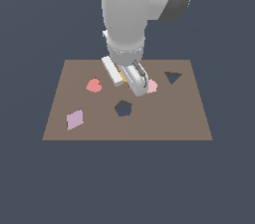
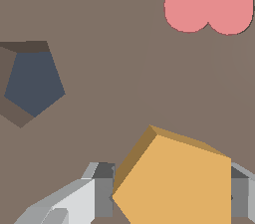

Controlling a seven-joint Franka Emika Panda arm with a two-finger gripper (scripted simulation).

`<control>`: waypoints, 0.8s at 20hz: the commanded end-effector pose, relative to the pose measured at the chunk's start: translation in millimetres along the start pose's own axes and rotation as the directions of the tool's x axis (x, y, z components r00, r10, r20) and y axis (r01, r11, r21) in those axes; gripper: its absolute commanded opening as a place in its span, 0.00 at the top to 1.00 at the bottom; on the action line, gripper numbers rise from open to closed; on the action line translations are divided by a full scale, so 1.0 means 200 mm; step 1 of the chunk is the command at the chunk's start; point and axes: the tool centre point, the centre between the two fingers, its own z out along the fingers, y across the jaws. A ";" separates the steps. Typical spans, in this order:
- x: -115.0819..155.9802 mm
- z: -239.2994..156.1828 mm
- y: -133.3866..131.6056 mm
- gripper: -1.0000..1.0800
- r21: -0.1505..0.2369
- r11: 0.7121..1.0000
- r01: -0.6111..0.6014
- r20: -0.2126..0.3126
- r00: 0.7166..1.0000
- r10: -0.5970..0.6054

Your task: Insert a designated object into the corresponding slot on a board.

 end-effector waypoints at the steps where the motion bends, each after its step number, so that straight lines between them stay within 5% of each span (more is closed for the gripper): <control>1: 0.00 0.00 -0.05 1.00 0.001 0.997 -0.074 0.000 0.997 0.074; 7: 0.04 -0.01 -0.18 1.00 0.001 0.957 -0.290 0.000 0.957 0.290; 16: 0.14 -0.02 -0.35 1.00 0.002 0.816 -0.578 0.000 0.816 0.578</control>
